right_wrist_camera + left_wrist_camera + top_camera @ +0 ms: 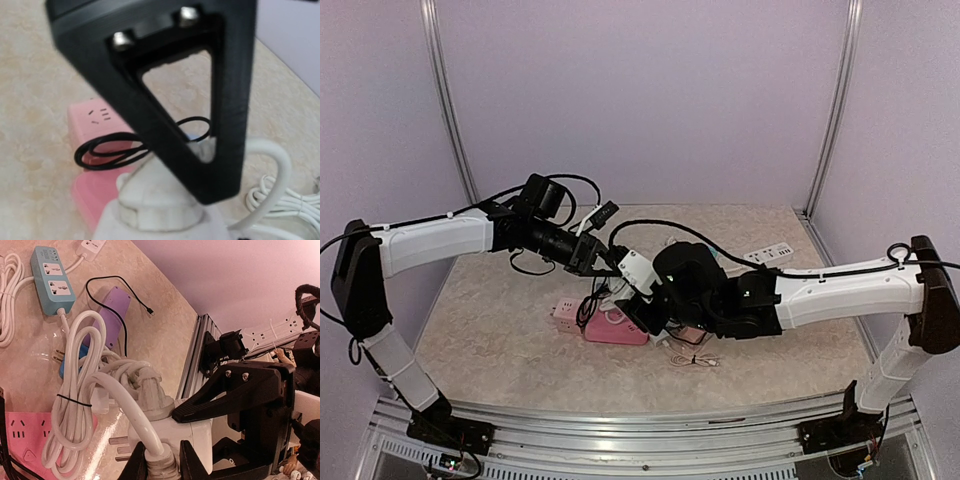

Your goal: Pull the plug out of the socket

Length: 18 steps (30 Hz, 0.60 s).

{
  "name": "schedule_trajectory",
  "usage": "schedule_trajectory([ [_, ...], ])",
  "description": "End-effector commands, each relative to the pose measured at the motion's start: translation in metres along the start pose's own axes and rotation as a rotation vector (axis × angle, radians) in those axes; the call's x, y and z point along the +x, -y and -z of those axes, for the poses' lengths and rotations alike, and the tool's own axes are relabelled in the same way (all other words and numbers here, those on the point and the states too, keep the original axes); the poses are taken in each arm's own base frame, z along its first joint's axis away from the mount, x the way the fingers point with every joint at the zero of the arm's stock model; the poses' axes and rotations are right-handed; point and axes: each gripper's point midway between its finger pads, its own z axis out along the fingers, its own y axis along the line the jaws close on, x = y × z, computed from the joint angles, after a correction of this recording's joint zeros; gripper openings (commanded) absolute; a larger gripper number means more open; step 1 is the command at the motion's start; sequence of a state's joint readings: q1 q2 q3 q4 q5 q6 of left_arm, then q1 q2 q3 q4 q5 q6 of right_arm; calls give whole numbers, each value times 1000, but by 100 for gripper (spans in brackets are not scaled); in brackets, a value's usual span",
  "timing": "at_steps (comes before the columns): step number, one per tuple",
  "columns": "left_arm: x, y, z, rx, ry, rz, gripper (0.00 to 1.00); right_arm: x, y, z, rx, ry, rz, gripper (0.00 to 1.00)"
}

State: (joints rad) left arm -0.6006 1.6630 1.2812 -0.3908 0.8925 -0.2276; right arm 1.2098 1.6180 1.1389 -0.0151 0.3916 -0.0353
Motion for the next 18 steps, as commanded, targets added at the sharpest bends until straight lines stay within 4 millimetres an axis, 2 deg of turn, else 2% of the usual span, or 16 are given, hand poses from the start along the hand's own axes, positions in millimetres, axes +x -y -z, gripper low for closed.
schedule_trajectory([
  [1, -23, -9, 32, -99, 108, -57, 0, 0, 42, 4, 130, -46, -69, 0],
  [3, -30, -9, 41, -96, 134, -59, 0, -6, 41, 4, 114, -32, -64, 0],
  [9, -35, -14, 58, -109, 171, -50, 0, -21, 14, 7, -41, 23, 29, 0],
  [18, -34, -10, 58, -80, 157, -36, 0, -40, -28, 31, -142, 111, 164, 0],
])
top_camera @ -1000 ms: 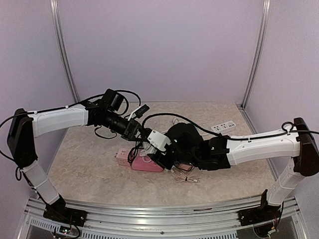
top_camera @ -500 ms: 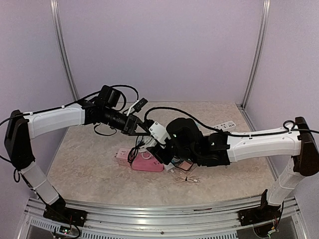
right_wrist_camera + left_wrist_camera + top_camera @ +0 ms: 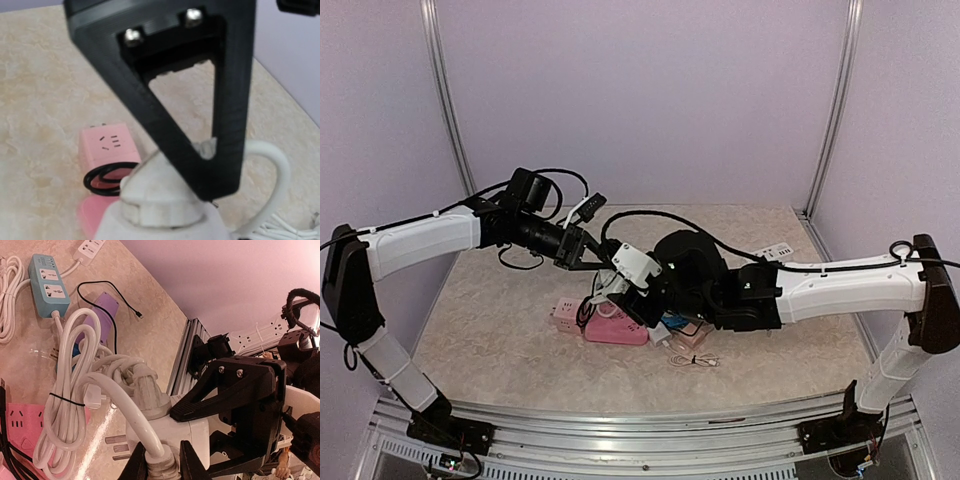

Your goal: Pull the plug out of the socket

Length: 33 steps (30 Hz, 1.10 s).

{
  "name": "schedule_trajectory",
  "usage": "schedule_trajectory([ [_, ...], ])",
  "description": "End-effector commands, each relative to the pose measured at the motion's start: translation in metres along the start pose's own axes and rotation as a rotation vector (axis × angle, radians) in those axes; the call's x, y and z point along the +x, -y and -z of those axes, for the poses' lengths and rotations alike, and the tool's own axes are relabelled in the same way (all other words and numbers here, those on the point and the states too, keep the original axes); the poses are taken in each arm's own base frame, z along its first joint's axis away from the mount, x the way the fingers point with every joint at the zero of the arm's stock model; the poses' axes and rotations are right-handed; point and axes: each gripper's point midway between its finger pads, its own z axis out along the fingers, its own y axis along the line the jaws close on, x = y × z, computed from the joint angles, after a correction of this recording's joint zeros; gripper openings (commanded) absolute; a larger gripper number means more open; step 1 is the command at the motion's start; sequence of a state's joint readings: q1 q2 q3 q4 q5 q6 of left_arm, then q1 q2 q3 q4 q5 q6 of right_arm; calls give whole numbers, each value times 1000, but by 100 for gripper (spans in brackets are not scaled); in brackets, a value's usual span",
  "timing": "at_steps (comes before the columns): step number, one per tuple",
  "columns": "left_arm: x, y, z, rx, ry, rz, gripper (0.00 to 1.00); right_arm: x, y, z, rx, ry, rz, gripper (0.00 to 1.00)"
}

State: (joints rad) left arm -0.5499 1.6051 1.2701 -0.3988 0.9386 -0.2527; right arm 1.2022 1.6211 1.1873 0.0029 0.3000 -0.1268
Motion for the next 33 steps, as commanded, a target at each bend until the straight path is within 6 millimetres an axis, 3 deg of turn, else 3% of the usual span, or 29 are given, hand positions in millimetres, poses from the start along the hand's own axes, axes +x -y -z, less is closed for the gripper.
schedule_trajectory([
  [1, -26, -16, 32, -94, 108, -55, 0, -18, -25, 27, -88, 44, 102, 0],
  [6, -27, -16, 34, -97, 112, -62, 0, -21, -35, 28, -127, 52, 91, 0],
  [14, -30, -17, 39, -126, 134, -71, 0, 2, -3, 10, 93, -81, 26, 0],
  [23, -32, -10, 44, -130, 144, -93, 0, 26, 31, 0, 176, -189, -46, 0],
  [29, -32, -9, 46, -134, 148, -105, 0, 24, 33, 1, 171, -178, -39, 0],
  [33, -33, -12, 49, -104, 144, -86, 0, 15, 19, 8, 68, -112, -10, 0],
])
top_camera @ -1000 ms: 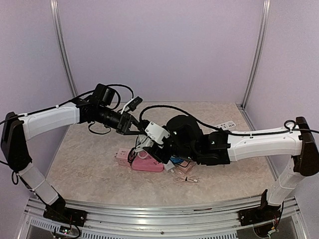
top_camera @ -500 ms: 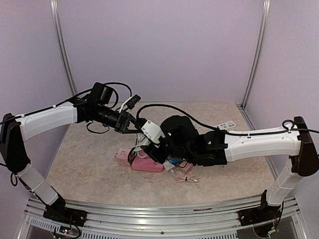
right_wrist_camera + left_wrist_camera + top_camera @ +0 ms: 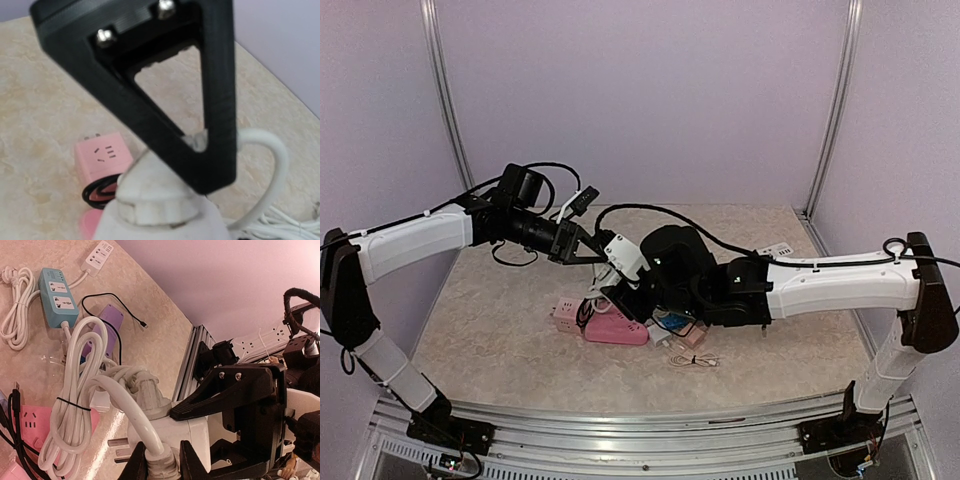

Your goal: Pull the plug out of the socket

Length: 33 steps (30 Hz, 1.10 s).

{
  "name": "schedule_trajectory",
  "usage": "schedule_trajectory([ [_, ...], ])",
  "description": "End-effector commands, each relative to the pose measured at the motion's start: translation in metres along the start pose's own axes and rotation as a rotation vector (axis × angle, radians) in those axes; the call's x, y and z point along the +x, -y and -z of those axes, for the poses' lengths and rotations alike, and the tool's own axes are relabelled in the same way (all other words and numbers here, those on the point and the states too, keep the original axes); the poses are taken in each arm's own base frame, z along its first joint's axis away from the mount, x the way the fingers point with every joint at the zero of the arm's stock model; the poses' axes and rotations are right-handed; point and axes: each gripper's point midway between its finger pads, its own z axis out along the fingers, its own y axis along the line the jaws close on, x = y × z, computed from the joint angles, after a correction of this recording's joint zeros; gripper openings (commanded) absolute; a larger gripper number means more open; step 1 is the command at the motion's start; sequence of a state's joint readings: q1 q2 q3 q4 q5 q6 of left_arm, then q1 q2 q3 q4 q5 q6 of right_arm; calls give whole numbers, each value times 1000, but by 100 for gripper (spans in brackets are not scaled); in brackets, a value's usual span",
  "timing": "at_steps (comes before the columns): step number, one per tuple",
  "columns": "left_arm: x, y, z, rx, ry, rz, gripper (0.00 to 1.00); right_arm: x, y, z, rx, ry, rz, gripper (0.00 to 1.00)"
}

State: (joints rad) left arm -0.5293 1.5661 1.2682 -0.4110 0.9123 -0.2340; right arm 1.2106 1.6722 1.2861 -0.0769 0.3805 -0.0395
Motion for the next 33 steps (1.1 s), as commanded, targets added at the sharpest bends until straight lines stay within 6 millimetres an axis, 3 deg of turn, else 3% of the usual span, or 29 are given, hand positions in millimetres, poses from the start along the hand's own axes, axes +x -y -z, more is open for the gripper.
schedule_trajectory([
  [1, -26, -16, 34, -60, 103, -48, 0, 21, 8, 16, -25, -58, 78, 0],
  [7, -26, -17, 34, -59, 93, -47, 0, 16, -14, 26, -129, -33, 157, 0],
  [17, -25, -17, 34, -55, 87, -41, 0, 28, -45, 15, -152, -106, 294, 0],
  [24, -26, -18, 36, -74, 95, -43, 0, 24, -15, 10, -7, -111, 187, 0],
  [33, -28, -14, 39, -73, 111, -62, 0, 42, 25, -4, 85, -191, 54, 0],
])
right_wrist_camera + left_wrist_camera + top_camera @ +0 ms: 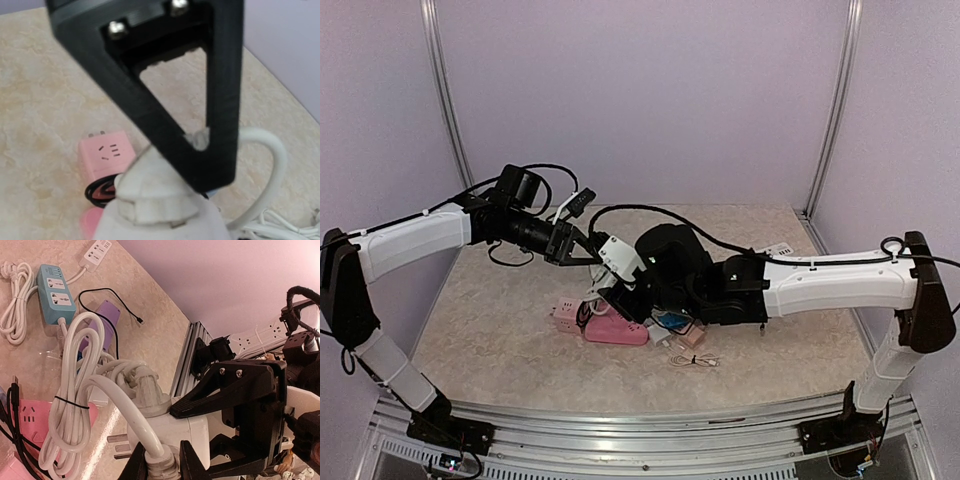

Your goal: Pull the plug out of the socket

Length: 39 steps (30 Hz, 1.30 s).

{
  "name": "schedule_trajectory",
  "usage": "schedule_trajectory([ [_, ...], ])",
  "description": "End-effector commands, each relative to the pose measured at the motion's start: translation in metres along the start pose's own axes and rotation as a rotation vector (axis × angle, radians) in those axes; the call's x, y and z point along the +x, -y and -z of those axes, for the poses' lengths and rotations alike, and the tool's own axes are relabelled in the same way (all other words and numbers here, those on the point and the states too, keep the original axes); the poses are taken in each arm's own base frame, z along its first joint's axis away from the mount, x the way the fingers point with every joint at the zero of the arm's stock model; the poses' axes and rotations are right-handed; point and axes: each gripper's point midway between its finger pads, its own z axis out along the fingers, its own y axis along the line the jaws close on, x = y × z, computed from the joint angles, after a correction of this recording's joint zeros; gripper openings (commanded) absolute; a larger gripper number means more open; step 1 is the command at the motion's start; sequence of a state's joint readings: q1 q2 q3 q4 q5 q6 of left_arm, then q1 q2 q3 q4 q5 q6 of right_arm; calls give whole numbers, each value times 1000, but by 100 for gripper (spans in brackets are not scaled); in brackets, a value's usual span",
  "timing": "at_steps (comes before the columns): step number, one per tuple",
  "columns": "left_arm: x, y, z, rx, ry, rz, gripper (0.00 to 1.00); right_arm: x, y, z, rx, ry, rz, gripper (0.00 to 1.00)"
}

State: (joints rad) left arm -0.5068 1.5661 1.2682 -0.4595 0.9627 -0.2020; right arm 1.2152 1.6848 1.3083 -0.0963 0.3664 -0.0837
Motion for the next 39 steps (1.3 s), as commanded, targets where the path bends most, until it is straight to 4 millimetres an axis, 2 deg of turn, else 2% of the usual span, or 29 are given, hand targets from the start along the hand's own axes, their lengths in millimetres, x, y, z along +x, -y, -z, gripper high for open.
schedule_trajectory([
  [1, -34, -12, 34, -103, 135, -79, 0, 48, 31, -4, 107, -201, -7, 0],
  [5, -35, -10, 36, -109, 142, -92, 0, 57, 40, -8, 126, -237, -25, 0],
  [8, -35, -9, 37, -109, 142, -96, 0, 56, 36, -8, 101, -230, -16, 0],
  [12, -35, -11, 36, -109, 134, -87, 0, 53, 22, -3, 34, -199, 54, 0],
  [19, -34, -15, 35, -112, 124, -69, 0, 56, -12, 5, -24, -219, 273, 0],
  [24, -34, -21, 35, -115, 121, -52, 0, 45, -25, 10, -50, -173, 312, 0],
  [29, -37, -28, 42, -119, 143, -38, 0, 39, -12, 7, 32, -176, 245, 0],
  [34, -40, -27, 48, -155, 169, -65, 0, 33, 21, 3, 139, -190, 56, 0],
  [39, -42, -20, 51, -149, 188, -94, 0, 42, 42, -1, 195, -227, -35, 0],
])
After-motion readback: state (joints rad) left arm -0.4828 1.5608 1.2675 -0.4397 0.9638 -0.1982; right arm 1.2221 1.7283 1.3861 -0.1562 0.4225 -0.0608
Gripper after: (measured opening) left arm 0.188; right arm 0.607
